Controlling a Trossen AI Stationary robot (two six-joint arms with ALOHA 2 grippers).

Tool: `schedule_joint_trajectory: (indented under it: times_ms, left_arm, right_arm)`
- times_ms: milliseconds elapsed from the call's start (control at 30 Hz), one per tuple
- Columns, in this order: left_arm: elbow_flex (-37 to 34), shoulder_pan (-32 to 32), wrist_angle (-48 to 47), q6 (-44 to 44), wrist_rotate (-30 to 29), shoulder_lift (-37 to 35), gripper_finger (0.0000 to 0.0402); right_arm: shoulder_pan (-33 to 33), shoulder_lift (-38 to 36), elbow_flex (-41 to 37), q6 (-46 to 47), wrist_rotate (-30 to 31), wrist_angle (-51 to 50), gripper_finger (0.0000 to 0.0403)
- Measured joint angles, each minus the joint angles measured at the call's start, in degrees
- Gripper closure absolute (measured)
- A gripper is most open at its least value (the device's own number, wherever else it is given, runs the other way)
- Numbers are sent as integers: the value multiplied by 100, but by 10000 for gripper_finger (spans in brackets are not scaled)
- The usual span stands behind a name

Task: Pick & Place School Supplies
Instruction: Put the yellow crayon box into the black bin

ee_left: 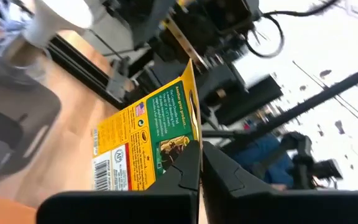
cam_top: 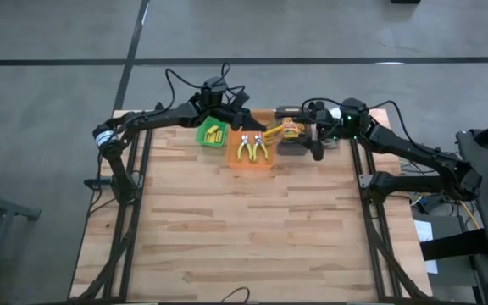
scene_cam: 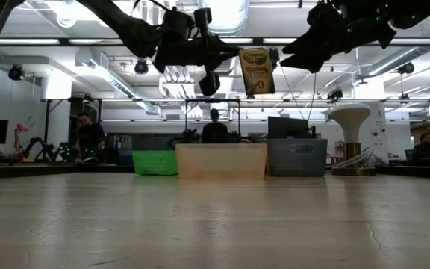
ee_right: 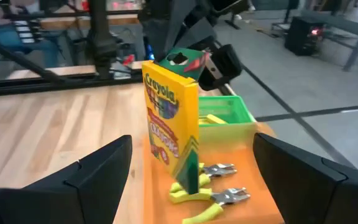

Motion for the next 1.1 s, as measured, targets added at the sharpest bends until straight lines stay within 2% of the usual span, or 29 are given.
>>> schedule_joint_trajectory:
  times_ms: [267, 400, 600, 1000, 1100]
  left_arm:
    - [0, -78, 46, 204, 342, 0, 398]
    - [0, -129, 59, 229, 344, 0, 397]
    - [2, -160, 95, 255, 344, 0, 398]
    - [2, -163, 118, 257, 343, 0, 398]
    - [2, -162, 118, 257, 349, 0, 399]
  right_arm:
    - [-58, 2, 0, 167, -264, -2, 92]
    - [-53, 4, 0, 1050, -500, 0, 100]
    - [-53, 4, 0, 2191, -514, 1, 106]
    - [-40, 75, 0, 2257, -526, 108, 95]
    - [45, 223, 0, 1855, -520, 252, 100]
